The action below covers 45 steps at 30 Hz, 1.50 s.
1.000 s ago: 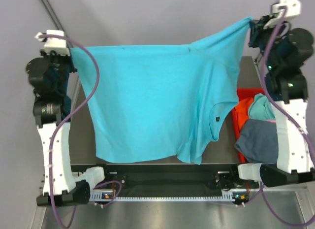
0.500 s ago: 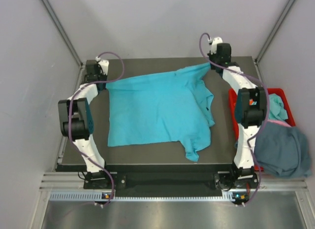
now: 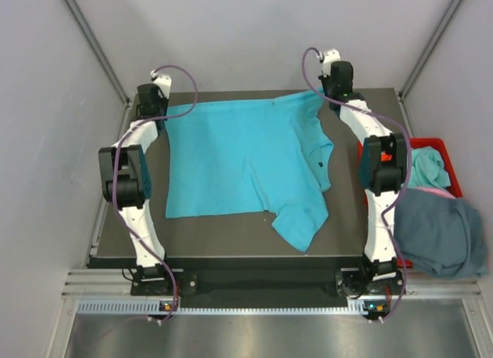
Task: Fold and stack the t-shirts
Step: Flatten the tshirt out, then fold the tshirt
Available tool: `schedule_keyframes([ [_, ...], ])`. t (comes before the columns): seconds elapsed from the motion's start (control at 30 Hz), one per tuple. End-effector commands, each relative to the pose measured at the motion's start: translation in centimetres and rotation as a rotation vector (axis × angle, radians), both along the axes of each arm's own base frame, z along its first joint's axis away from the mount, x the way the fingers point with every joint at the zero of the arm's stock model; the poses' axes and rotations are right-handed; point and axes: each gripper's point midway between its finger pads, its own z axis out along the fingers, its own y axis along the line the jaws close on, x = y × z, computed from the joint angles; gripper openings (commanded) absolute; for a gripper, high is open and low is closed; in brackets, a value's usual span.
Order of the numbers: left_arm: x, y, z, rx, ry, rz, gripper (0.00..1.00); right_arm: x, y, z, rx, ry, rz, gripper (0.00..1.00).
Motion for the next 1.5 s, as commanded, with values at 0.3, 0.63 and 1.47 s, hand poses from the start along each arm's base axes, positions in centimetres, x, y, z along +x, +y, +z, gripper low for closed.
schedule_keyframes([
  [0.3,1.6,0.4,6.3,0.061,-0.144,0.026,0.0,0.7,-2.1,6.4,-0.068,-0.141,-0.074,0.0],
  [0.63,-3.7,0.1,5.4,0.076,-0.083,0.011,0.0,-5.1,-2.1,5.7,-0.037,-0.082,-0.039,0.0],
  [1.47,-13.7,-1.1,-0.1,-0.021,0.129,0.001,0.0,-14.8,-1.6,0.8,0.033,0.105,0.032,0.0],
])
